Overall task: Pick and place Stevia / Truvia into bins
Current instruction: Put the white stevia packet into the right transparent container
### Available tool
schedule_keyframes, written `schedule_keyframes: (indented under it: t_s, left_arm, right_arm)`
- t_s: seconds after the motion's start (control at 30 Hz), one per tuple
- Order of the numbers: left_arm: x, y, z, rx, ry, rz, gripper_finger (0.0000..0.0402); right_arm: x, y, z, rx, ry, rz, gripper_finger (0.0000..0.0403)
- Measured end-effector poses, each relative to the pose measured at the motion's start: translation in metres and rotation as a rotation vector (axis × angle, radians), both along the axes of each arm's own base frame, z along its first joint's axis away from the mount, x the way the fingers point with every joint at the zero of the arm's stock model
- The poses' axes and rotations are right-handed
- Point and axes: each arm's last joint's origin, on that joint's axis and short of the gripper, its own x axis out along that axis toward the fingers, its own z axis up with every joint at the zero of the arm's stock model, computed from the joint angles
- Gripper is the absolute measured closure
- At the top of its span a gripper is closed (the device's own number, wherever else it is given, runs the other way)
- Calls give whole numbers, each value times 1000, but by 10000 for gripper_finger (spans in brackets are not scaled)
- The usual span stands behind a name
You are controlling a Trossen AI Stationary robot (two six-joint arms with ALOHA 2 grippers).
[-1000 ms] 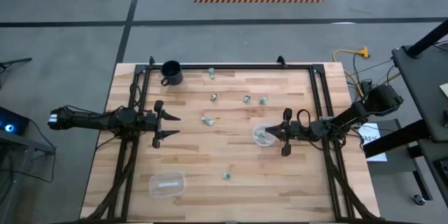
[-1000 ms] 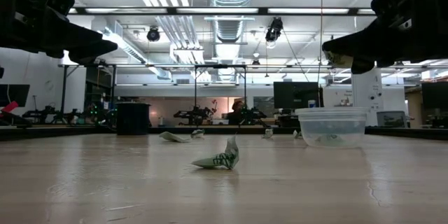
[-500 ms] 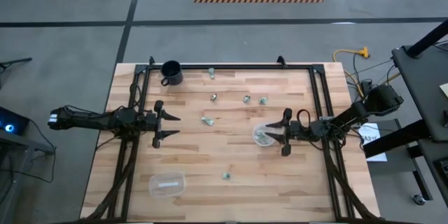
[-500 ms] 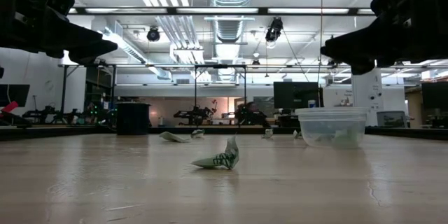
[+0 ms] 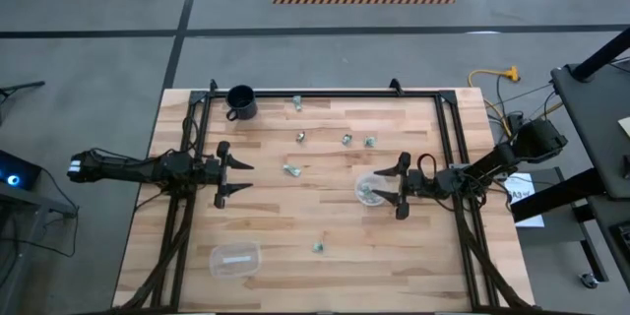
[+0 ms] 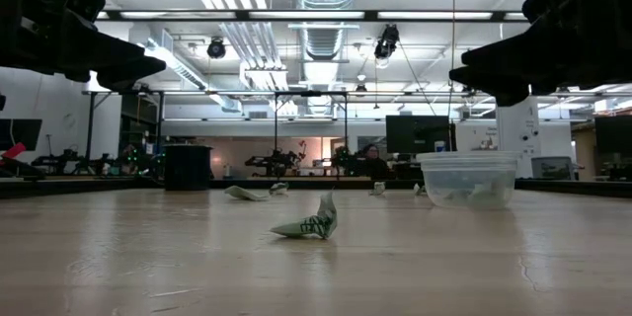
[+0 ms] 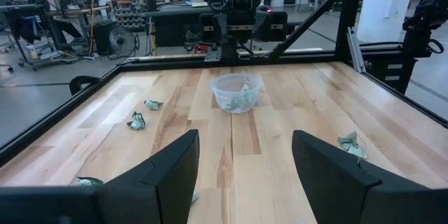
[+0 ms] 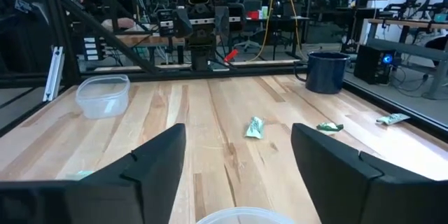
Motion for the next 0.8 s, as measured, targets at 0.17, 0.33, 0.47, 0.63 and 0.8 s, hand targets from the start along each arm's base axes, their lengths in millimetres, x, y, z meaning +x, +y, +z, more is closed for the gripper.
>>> schedule_keyframes:
  t_s: [0.17, 0.33, 0.47, 0.63, 0.8]
  left_arm:
    - [0, 0, 0, 0, 0, 0, 189]
    - [0, 0, 0, 0, 0, 0, 189]
    - [0, 0, 0, 0, 0, 0, 189]
    - [0, 0, 0, 0, 0, 0, 189]
    - [0, 0, 0, 0, 1, 0, 189]
  right_arm:
    - [3, 1, 2, 1, -2, 11, 133]
    - [22, 9, 3, -28, 105, 76, 132]
    - [45, 18, 7, -105, 292, 132, 140]
    - [70, 36, 21, -220, 344, 287, 151]
    - [93, 65, 18, -375, 355, 364, 160]
